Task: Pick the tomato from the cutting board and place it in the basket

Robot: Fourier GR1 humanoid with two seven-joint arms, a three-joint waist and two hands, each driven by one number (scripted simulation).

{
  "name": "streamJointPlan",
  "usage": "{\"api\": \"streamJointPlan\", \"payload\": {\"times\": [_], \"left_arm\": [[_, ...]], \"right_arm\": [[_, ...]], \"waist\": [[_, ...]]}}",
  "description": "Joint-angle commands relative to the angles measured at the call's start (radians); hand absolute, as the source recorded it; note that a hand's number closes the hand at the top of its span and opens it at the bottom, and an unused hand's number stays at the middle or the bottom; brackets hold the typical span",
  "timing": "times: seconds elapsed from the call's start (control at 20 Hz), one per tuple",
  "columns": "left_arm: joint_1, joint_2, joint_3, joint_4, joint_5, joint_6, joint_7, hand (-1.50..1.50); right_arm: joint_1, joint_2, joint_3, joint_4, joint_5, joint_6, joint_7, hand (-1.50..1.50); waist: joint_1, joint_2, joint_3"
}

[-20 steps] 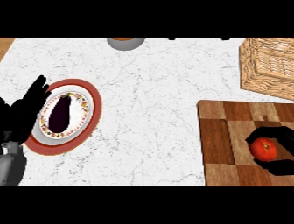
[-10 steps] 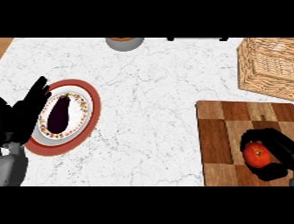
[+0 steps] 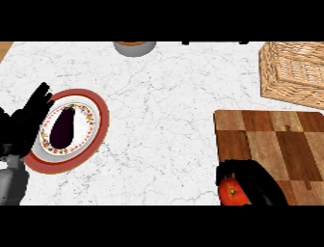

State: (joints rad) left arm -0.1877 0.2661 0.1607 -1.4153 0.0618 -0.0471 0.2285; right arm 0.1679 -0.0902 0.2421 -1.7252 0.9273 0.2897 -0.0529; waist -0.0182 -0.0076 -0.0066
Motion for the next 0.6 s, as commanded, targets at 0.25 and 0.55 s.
{"api": "streamJointPlan", "payload": {"times": [0.25,0.55], "left_arm": [[0.008,0.016,0.019,0.012,0.011,-0.015,0.003,0.0],[0.002,-0.029,-0.014,0.036,-0.023,0.009,-0.028,0.0]], "right_arm": [[0.161,0.089,0.208,-0.38,-0.223,-0.189,0.069,1.5],[0.129,0.09,0.185,-0.696,-0.156,-0.126,0.373,1.5]], "waist": [[-0.001,0.001,0.006],[0.008,0.006,0.005]]}}
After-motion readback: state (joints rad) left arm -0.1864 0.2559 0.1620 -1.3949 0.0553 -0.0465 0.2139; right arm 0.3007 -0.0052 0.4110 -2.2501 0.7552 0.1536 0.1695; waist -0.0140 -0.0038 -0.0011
